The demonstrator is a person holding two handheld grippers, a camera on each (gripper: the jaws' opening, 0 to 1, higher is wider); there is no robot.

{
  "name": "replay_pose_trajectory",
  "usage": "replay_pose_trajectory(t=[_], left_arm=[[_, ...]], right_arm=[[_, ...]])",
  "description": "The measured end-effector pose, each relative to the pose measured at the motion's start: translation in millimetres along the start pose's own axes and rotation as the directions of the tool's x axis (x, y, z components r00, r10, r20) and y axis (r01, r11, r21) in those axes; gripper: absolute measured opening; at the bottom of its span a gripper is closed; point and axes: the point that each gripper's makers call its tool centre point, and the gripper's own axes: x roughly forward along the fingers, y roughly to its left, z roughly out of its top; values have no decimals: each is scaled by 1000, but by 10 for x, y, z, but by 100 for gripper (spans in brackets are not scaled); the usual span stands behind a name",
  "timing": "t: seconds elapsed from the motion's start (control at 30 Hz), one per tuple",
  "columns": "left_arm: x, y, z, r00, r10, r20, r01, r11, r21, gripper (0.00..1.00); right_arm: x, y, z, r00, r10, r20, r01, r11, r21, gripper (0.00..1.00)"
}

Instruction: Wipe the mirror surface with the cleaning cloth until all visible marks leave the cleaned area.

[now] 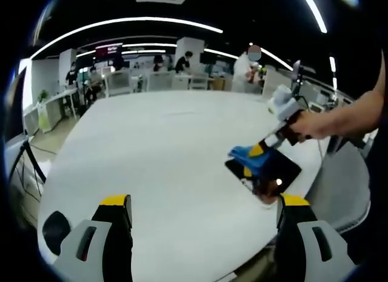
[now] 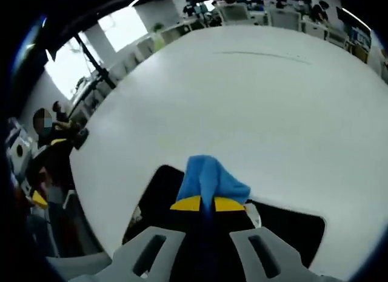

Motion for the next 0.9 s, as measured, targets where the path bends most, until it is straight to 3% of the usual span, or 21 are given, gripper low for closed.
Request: replay_pose_trajectory(t=[0.27,0.4,0.63,0.9], left_arm=[[-75,46,-67,1000,22,-1,-22,999,-25,100],[-76,55,-66,1000,24,-1,-24,999,-28,100],[-43,72,14,1000,18,-1,-18,1000,-9,100],[-32,57,65,1000,12,5,-13,1000,7,100]], right_arm=[[216,372,185,999,37,-17,-38,999,-32,0],[268,461,227,999,45,-22,-47,997,-62,0],[244,436,194,999,46,-11,-47,995,-85,0],[125,535,-40,997,73,-32,-75,995,-61,0]])
